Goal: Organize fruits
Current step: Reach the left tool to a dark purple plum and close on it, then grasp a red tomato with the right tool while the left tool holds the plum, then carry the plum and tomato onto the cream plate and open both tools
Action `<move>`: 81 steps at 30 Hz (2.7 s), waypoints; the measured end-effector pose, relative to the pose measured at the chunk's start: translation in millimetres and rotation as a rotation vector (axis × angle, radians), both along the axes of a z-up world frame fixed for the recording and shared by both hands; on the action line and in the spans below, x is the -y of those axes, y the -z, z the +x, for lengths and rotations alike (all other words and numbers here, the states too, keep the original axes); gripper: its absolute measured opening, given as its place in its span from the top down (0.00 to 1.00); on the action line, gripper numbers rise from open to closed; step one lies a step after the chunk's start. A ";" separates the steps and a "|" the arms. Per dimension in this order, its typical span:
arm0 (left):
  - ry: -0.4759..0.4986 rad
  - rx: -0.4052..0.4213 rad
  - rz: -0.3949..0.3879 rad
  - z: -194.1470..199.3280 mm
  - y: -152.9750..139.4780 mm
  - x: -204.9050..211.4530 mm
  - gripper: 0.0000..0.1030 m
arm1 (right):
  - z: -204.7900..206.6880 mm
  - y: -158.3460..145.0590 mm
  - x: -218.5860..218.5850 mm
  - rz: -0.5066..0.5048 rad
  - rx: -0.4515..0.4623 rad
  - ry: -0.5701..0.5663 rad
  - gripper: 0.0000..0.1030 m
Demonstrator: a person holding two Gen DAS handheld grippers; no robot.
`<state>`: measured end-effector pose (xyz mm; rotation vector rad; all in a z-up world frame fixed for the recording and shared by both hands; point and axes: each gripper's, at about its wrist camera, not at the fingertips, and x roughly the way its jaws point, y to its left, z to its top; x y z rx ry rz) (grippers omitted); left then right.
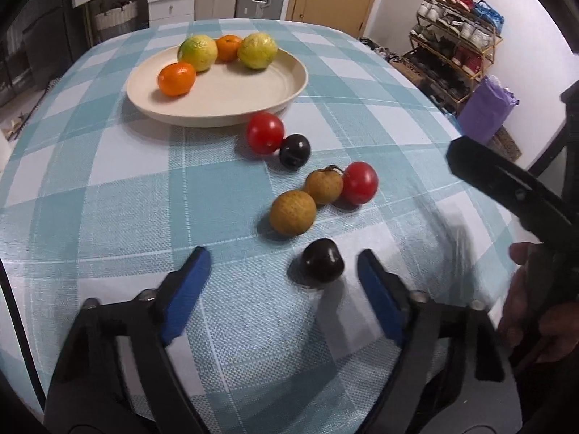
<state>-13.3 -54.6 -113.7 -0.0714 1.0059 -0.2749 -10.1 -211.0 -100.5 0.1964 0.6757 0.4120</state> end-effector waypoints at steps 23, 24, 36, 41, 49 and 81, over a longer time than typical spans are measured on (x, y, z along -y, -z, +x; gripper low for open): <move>0.064 0.040 -0.173 -12.0 -24.1 -32.0 0.80 | -1.9 4.4 -9.9 0.013 -0.010 -0.036 0.00; 0.055 0.046 -0.178 -12.4 -26.6 -36.5 0.80 | -1.7 4.5 -11.5 0.008 -0.009 -0.040 0.00; -0.039 0.076 -0.198 -1.3 -37.8 -78.9 0.80 | 13.5 21.9 -37.9 -0.076 -0.054 -0.112 0.15; -0.042 0.085 -0.180 4.9 -40.5 -78.8 0.80 | 21.3 30.3 -46.0 -0.106 -0.078 -0.136 0.27; -0.053 0.078 -0.152 14.8 -39.2 -75.3 0.79 | 29.6 36.9 -46.0 -0.077 -0.116 -0.162 0.46; -0.071 0.087 -0.088 91.9 -49.9 -80.8 0.79 | 61.7 2.5 -25.5 0.035 -0.020 -0.170 0.71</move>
